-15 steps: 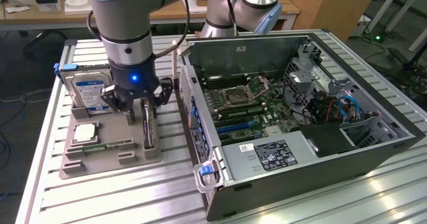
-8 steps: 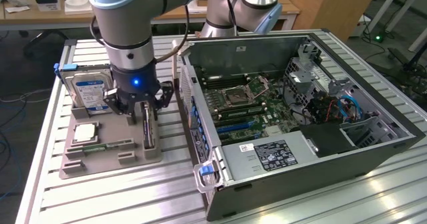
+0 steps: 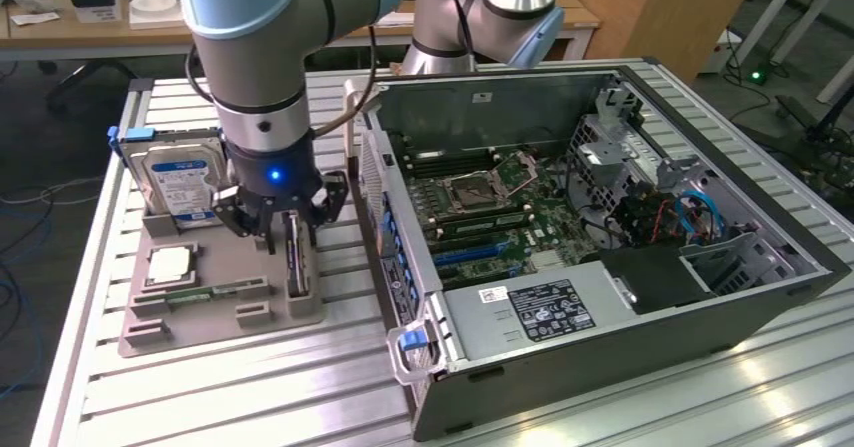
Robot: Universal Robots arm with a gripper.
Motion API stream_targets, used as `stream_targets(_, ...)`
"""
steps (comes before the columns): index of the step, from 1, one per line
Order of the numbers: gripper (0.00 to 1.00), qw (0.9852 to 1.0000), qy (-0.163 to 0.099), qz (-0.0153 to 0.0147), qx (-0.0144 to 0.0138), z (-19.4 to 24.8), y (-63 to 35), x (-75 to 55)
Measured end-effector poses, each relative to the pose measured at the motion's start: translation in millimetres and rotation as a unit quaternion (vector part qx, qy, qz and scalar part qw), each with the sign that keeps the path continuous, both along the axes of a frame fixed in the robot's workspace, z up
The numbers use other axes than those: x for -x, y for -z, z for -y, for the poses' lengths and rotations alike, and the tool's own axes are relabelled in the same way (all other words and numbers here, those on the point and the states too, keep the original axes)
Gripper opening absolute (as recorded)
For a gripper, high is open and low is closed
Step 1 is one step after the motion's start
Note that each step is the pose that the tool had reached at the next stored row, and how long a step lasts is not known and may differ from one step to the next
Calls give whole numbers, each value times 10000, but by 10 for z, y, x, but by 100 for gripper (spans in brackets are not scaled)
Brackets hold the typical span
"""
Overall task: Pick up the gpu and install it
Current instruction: 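Pick up the gpu and move the gpu toward the slot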
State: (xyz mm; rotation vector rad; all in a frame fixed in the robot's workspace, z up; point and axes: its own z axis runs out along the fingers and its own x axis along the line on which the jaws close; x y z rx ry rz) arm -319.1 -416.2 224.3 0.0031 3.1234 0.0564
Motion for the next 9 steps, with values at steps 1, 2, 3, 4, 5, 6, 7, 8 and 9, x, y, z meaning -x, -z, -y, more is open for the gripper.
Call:
stream_targets(1, 53, 10000, 0, 0, 0, 0, 18, 0)
stream_targets(2, 53, 10000, 0, 0, 0, -1, 32, -1)
stream_targets(3, 53, 10000, 0, 0, 1, -1, 33, 0)
stream_targets(4, 53, 10000, 0, 0, 1, -1, 33, -1)
stream_targets(5, 53, 10000, 0, -1, 1, 0, 33, -1)
stream_targets(6, 53, 10000, 1, -1, 1, -1, 33, -1)
stream_targets(7, 53, 10000, 1, 0, 1, -1, 33, -1)
stream_targets(8, 53, 10000, 0, 0, 1, -1, 34, -1)
stream_targets(9, 53, 10000, 0, 0, 1, -1, 34, -1)
